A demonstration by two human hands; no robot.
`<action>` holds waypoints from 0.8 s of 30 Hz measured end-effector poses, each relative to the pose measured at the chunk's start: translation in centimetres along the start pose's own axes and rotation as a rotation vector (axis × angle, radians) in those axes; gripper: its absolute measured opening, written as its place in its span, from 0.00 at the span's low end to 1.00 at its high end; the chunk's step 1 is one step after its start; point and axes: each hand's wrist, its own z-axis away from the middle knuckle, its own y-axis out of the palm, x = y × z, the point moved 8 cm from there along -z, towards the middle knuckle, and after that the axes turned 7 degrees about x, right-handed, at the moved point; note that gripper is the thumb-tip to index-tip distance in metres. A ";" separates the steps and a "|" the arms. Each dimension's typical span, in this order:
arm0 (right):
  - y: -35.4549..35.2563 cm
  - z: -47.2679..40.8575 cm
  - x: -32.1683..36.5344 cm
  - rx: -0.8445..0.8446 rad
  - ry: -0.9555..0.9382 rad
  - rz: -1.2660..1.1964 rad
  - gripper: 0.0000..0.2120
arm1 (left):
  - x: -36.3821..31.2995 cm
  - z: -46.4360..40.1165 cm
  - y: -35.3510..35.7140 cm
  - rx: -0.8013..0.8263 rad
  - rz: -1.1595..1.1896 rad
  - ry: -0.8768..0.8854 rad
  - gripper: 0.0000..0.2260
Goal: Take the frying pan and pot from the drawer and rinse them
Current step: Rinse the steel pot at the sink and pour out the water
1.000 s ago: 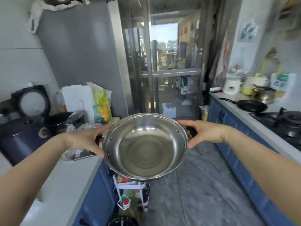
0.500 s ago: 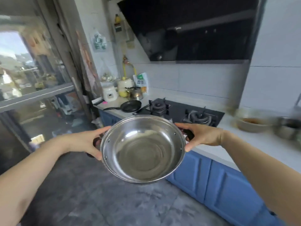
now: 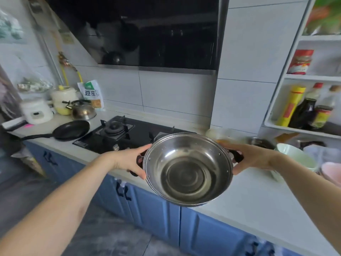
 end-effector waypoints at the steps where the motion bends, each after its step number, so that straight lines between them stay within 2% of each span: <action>1: -1.0 -0.4 -1.1 -0.010 0.022 0.008 0.42 | -0.1 -1.7 0.1 0.000 0.001 -0.015 0.58; 6: -3.1 -2.5 -6.6 -0.003 0.184 0.053 0.44 | 0.8 -8.8 1.3 0.049 0.010 -0.052 0.59; 10: -2.8 -4.5 -8.6 0.010 0.117 0.062 0.49 | 2.1 -13.3 2.2 0.107 0.029 -0.059 0.59; 12: -2.7 -5.6 -10.3 -0.001 0.112 0.074 0.48 | 2.8 -15.1 2.4 0.115 0.052 -0.070 0.60; 19: -2.3 -7.8 -16.7 -0.057 0.262 0.082 0.46 | 5.4 -19.7 4.5 0.190 0.040 -0.106 0.64; 24: -2.4 -8.2 -20.0 -0.105 0.313 0.069 0.47 | 5.7 -21.7 5.9 0.211 0.034 -0.117 0.62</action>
